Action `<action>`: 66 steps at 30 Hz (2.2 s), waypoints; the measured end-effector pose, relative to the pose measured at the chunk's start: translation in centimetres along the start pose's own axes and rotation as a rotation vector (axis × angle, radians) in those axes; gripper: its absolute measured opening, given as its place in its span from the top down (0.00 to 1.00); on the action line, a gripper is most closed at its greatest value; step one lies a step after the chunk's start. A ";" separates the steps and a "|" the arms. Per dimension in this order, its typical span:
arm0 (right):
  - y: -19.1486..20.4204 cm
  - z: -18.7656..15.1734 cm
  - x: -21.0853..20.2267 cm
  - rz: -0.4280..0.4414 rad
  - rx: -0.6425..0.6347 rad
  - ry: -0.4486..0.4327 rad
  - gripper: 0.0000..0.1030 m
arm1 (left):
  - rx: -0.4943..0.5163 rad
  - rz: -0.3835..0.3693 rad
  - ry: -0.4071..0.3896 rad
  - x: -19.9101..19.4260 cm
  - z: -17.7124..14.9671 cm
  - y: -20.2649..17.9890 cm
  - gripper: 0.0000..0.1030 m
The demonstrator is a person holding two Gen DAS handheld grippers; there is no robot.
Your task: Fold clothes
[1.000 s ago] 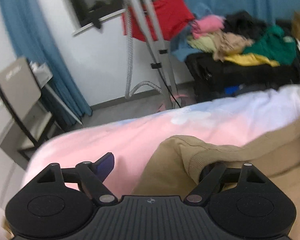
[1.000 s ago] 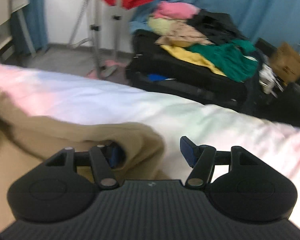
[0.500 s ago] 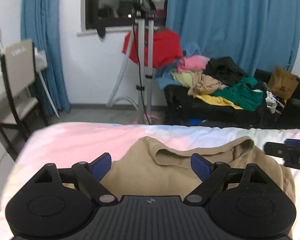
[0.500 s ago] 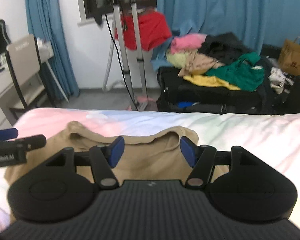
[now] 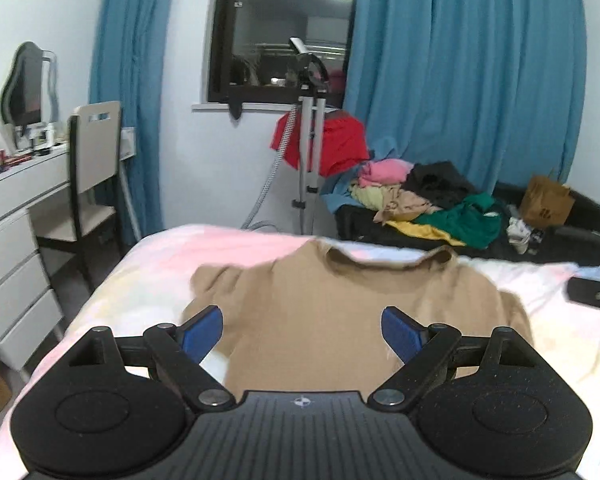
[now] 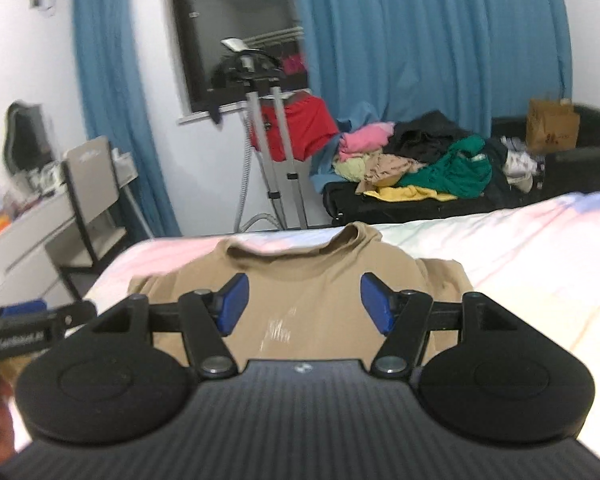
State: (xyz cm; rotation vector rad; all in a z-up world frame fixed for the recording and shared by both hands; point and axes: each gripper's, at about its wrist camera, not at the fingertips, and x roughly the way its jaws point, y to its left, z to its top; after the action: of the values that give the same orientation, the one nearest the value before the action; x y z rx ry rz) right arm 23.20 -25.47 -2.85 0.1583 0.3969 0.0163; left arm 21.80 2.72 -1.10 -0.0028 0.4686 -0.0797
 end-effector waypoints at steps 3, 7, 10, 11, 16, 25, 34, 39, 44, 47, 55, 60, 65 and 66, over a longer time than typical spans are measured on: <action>0.4 -2.8 -3.5 0.021 -0.026 -0.029 0.38 | 0.030 0.026 -0.038 -2.9 -2.9 0.6 0.14; 0.3 -5.7 -5.7 0.027 -0.022 -0.065 0.38 | 0.065 0.042 -0.107 -6.2 -6.4 1.1 0.13; -0.1 -7.4 -5.9 0.008 0.053 -0.086 0.38 | 0.041 0.021 -0.129 -7.4 -8.4 1.6 0.12; -0.2 -7.9 -5.7 0.007 0.088 -0.085 0.37 | 0.033 0.022 -0.133 -7.5 -9.0 1.6 0.12; 0.2 -9.6 -5.0 0.024 0.071 -0.047 0.37 | 0.006 0.026 -0.116 -7.4 -10.4 1.8 0.11; 0.0 -10.6 -4.2 0.007 0.094 -0.013 0.37 | -0.199 -0.067 0.041 -2.6 -10.9 4.9 0.09; -3.4 -11.9 -1.8 0.005 0.277 0.090 0.37 | -0.501 -0.016 0.106 5.8 -8.7 12.4 0.09; -4.0 -12.3 0.2 0.009 0.328 0.122 0.37 | -0.717 -0.021 0.093 11.8 -7.4 16.0 0.10; -4.2 -12.6 2.7 0.016 0.350 0.147 0.37 | -0.847 -0.169 0.085 17.3 -5.9 16.2 0.13; -4.3 -12.9 4.6 0.018 0.369 0.176 0.37 | -0.889 -0.233 0.119 20.4 -5.4 15.2 0.16; -4.5 -13.9 7.6 0.030 0.380 0.216 0.37 | -0.946 -0.022 0.086 22.5 -6.0 14.0 0.53; -4.9 -14.3 7.7 0.035 0.424 0.249 0.37 | -0.928 -0.035 0.091 21.4 -6.2 16.2 0.86; -4.6 -14.3 7.1 0.039 0.419 0.241 0.36 | -0.838 -0.004 0.057 17.6 -4.6 18.7 0.89; -4.6 -14.3 7.1 0.041 0.414 0.240 0.36 | -0.802 0.001 0.054 17.0 -4.1 19.1 0.85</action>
State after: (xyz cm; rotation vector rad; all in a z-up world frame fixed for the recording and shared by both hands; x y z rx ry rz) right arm 24.18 -27.50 -19.31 0.5765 0.6341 -0.0069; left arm 36.51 20.51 -12.86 -0.7890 0.5288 0.1137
